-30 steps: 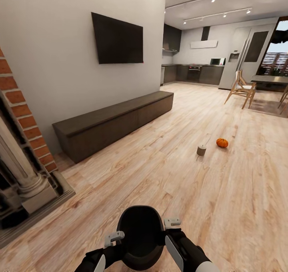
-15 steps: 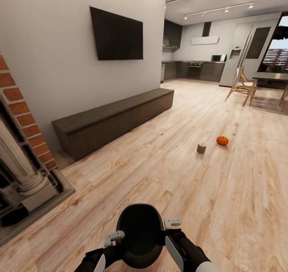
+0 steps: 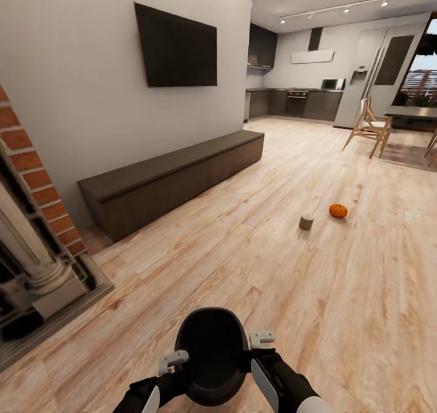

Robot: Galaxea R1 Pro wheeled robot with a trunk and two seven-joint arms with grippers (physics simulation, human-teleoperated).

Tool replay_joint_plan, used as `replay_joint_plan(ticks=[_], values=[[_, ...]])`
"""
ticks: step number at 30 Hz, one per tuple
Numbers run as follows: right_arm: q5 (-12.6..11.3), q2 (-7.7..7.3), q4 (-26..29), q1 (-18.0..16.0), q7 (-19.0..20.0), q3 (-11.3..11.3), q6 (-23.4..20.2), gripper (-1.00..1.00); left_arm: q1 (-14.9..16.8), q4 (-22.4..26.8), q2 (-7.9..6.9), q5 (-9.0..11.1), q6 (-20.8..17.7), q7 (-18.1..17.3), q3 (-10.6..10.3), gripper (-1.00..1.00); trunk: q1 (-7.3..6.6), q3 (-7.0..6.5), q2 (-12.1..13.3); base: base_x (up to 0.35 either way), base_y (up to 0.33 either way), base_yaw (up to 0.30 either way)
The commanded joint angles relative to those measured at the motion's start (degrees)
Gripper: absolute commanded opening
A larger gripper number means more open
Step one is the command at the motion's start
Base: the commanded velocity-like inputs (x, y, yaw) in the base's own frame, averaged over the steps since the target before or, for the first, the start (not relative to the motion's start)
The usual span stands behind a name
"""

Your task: Place each of the two pumpkins and all three candles from the living room inside a cabinet in the living room (use any cabinet), then make sure every cabinet is closed, and position the cauldron so it is next to a table in the living room.

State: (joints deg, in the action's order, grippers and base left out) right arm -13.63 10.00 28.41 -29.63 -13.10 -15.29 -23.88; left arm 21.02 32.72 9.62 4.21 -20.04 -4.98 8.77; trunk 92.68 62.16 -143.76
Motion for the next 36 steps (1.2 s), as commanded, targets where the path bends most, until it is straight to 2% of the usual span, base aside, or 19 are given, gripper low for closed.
replay_joint_plan(ticks=[1,4,13,20,29,30,36], values=[[0.0,0.00,0.0,0.0,0.0,0.0,0.0,1.00,0.0,0.0,-0.02,-0.4,0.0,0.1,0.1,1.00,0.03,0.23,0.0,0.000,0.000,0.000],[0.0,0.00,-0.1,0.0,0.0,0.0,0.1,1.00,0.0,0.0,-0.01,-0.4,0.0,0.1,0.1,1.00,0.10,0.90,-0.1,0.000,0.000,0.000],[-0.1,0.00,-0.1,0.0,0.0,0.0,1.5,1.00,0.0,0.0,-0.02,-0.4,0.0,0.1,0.1,1.00,0.10,0.90,-0.1,0.000,0.000,0.000],[-0.1,0.00,-0.1,0.0,0.0,0.0,1.6,1.00,0.0,0.0,-0.04,-0.4,0.0,0.1,0.1,1.00,0.28,2.45,-0.1,0.000,0.000,0.000],[-0.1,0.00,-0.1,0.0,0.0,0.0,1.6,1.00,0.0,0.0,-0.04,-0.4,0.0,0.1,0.1,1.00,0.28,2.45,-0.1,0.000,0.000,0.000],[-0.1,0.00,-0.2,0.0,0.0,0.0,1.6,-1.00,0.0,0.0,-0.04,-0.4,0.0,0.1,0.1,1.00,0.28,2.45,-0.1,0.000,0.000,0.000],[-0.1,0.00,-0.1,0.0,0.0,0.0,1.6,-1.00,0.0,0.0,-0.04,-0.4,0.0,0.1,0.1,1.00,0.28,2.45,-0.1,0.000,0.000,0.000]])
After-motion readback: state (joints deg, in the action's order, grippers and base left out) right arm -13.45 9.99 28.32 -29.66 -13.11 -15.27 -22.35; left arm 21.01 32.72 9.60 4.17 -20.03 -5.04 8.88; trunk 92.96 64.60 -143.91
